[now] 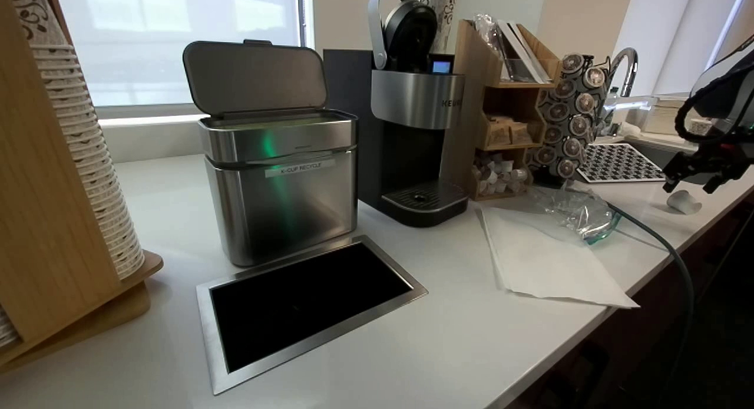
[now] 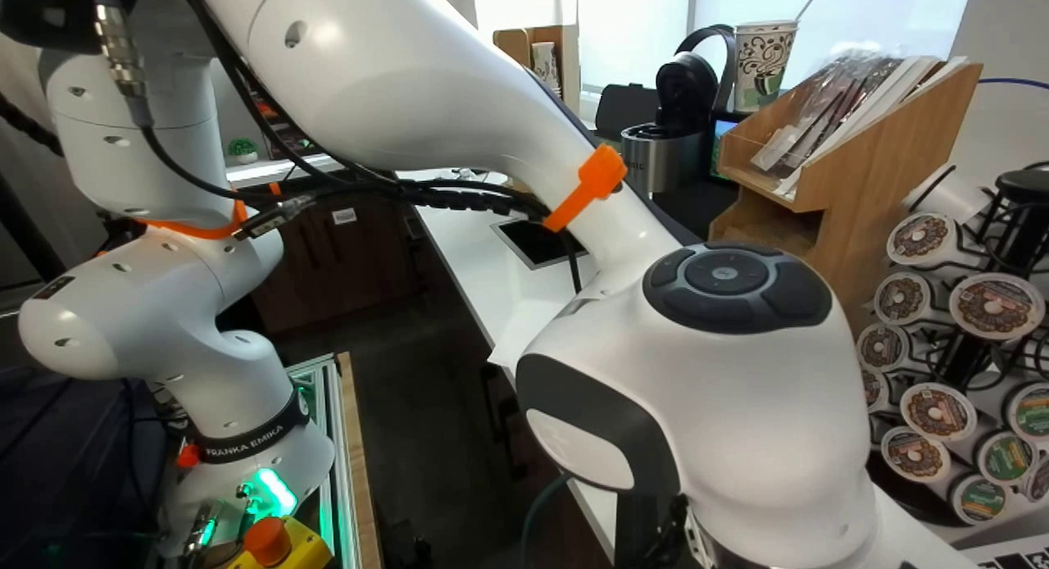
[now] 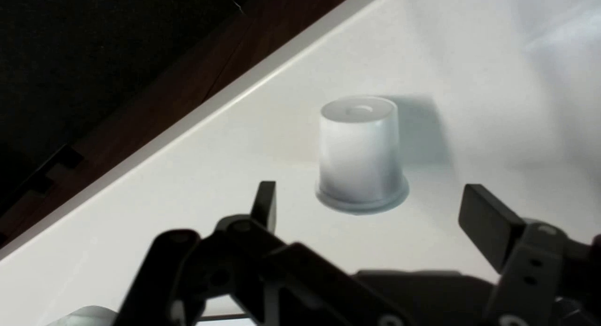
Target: Put the white object upright
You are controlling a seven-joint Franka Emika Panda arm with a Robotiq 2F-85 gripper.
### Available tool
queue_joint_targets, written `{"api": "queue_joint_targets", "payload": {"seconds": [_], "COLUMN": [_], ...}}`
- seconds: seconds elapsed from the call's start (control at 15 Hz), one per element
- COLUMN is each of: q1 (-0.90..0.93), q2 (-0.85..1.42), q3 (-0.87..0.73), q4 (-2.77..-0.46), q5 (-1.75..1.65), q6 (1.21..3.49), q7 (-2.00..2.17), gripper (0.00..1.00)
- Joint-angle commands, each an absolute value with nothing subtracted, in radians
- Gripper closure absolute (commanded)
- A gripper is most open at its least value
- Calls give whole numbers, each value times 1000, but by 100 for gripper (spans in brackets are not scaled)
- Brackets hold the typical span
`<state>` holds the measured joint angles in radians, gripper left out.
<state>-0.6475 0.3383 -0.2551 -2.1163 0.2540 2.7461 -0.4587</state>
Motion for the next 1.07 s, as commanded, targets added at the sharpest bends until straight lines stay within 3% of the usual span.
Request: {"api": "queue_joint_targets", "payload": {"seconds": [0.0,0.4,0.53,0.6,0.73,1.0], "q1": [-695,-730,-738,-741,-748,-720], "q2": [375,397,401,403,406,392], "q3": [-214,-170,-160,-156,-149,-177], "q4": [-2089,-2075,-2073,-2071,-2065,-2090], "q5": [265,261,260,258,256,222], "q6": [2766,2774,2776,2776,2775,2805], "q7": [-495,-504,-504,-504,-505,-434], "gripper": [0,0,6,14,39,70]}}
